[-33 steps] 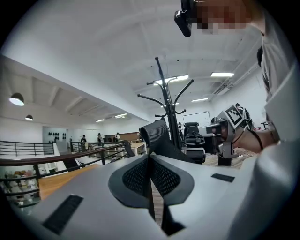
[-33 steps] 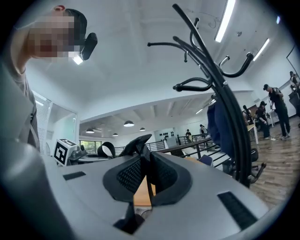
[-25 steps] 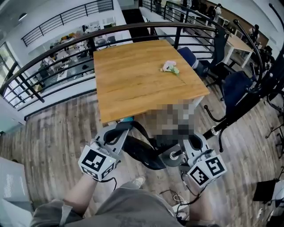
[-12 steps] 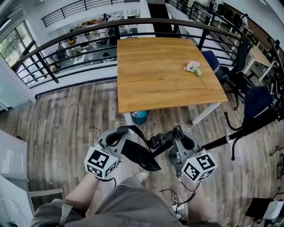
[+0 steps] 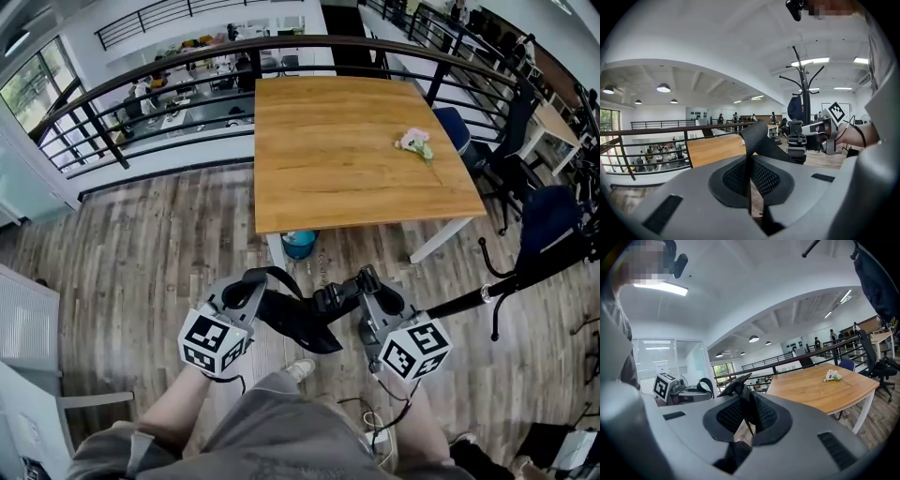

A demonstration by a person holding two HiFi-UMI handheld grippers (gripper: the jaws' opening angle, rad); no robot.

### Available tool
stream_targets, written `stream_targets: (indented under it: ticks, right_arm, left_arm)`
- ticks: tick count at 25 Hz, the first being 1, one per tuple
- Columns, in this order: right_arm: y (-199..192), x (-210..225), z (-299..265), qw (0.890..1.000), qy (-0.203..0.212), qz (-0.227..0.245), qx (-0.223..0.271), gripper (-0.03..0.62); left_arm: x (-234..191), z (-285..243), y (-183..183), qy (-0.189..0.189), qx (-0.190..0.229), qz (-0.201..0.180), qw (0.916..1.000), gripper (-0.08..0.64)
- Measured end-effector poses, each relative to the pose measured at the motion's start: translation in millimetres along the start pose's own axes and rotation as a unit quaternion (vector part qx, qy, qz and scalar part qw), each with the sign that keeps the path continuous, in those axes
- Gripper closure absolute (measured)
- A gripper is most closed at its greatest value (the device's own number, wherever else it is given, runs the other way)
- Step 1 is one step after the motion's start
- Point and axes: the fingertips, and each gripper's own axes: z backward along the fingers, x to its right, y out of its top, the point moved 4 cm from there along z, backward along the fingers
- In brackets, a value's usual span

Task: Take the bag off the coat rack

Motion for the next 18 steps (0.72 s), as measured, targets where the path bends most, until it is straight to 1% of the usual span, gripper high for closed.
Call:
stream_targets:
  ticks: [6,12,18]
  right_arm:
    - [6.6,4.0,6.5,1.0,-0.001,0.005,0.004,0.545]
    - [17.4,13.1,13.2,1.0,-0.011,0.004,0.012,0.545]
    - [11.0,22.1,20.6,1.0,-0.005,0.009,0.023,0.546]
  left_arm:
    - [4.1,-3.4,3.1,0.001,0.003,0.002,1.0,0.545]
    - [6.8,-11.9,13.6,-0.007,0.005,-0.001,1.0,0.546]
    - [15.9,-18.0,10.4,-0.011,0.005,-0.008,0.9999,0.545]
